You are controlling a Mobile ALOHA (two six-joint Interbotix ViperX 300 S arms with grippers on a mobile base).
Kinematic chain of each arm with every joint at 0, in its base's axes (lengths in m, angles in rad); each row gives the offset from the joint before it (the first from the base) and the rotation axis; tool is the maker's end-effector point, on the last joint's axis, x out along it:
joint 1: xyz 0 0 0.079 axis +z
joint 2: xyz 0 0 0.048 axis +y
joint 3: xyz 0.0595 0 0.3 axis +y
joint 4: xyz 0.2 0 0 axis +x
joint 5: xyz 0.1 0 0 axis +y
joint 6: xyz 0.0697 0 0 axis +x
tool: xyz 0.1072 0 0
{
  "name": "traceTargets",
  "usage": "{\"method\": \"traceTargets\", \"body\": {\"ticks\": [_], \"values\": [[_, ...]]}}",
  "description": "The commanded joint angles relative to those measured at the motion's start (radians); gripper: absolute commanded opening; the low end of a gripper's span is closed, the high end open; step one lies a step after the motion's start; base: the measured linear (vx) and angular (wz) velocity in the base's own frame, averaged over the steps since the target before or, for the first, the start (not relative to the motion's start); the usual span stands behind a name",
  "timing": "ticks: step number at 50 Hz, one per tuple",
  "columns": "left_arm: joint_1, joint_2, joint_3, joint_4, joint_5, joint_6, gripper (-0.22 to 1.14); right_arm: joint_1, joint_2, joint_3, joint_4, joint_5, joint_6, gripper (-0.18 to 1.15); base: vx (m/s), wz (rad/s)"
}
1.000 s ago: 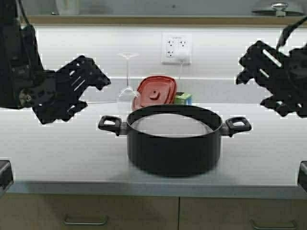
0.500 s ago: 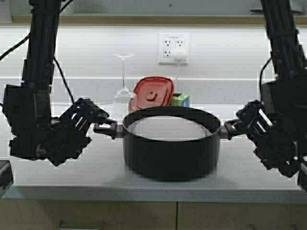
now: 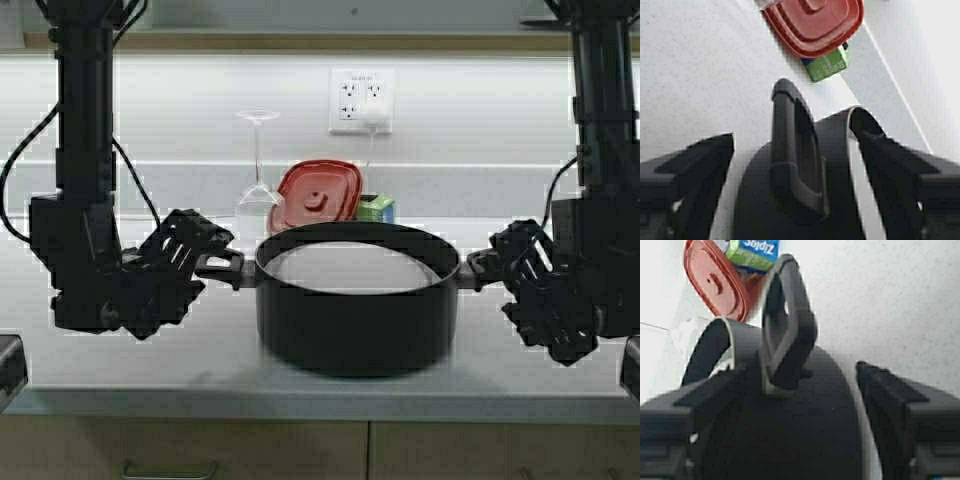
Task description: Open the cabinet, put the pot inside, then close it
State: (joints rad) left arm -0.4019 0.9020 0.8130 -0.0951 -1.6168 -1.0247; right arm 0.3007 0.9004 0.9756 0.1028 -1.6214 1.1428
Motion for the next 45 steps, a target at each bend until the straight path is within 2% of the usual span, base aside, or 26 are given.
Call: {"method": "traceTargets", "body": {"ticks": [1, 14, 17, 22, 27, 30, 31, 34, 37, 39, 45], "values": [[0.000, -0.011, -0.034, 0.012, 0.035, -0.028, 1.03, -0.049, -0.003, -0.028, -0.023, -0.009, 0.002, 0.96, 0.00, 0.00], [0.000, 0.011, -0.051, 0.008, 0.061, -0.040, 1.02, -0.120, 0.028, -0.064, -0.130, -0.008, 0.006, 0.92, 0.00, 0.00], [0.000, 0.011, -0.049, 0.006, 0.061, -0.038, 1.00, -0.132, 0.031, -0.067, -0.149, -0.008, 0.005, 0.84, 0.00, 0.00], [0.000, 0.012, -0.051, 0.008, 0.067, -0.038, 0.93, -0.149, 0.032, -0.087, -0.195, -0.008, 0.005, 0.58, 0.00, 0.00], [0.000, 0.014, -0.061, 0.006, 0.081, -0.038, 0.72, -0.164, 0.035, -0.107, -0.225, -0.008, 0.008, 0.29, 0.00, 0.00], [0.000, 0.014, -0.066, 0.006, 0.101, -0.038, 0.50, -0.172, 0.037, -0.118, -0.239, -0.008, 0.011, 0.13, 0.00, 0.00], [0.000, 0.014, -0.069, 0.006, 0.112, -0.040, 0.36, -0.173, 0.037, -0.118, -0.242, -0.008, 0.011, 0.09, 0.00, 0.00], [0.000, 0.012, -0.069, 0.005, 0.132, -0.044, 0.07, -0.173, 0.037, -0.120, -0.253, -0.008, 0.011, 0.02, 0.00, 0.00], [0.000, 0.012, -0.069, 0.002, 0.149, -0.044, -0.11, -0.173, 0.038, -0.118, -0.262, -0.008, 0.011, 0.04, 0.00, 0.00], [0.000, 0.011, -0.066, -0.005, 0.153, -0.043, -0.11, -0.173, 0.037, -0.115, -0.270, -0.008, 0.009, 0.06, 0.00, 0.00], [0.000, 0.002, -0.054, -0.023, 0.152, -0.037, 0.06, -0.173, 0.034, -0.109, -0.299, -0.011, 0.003, 0.07, 0.00, 0.00]]}}
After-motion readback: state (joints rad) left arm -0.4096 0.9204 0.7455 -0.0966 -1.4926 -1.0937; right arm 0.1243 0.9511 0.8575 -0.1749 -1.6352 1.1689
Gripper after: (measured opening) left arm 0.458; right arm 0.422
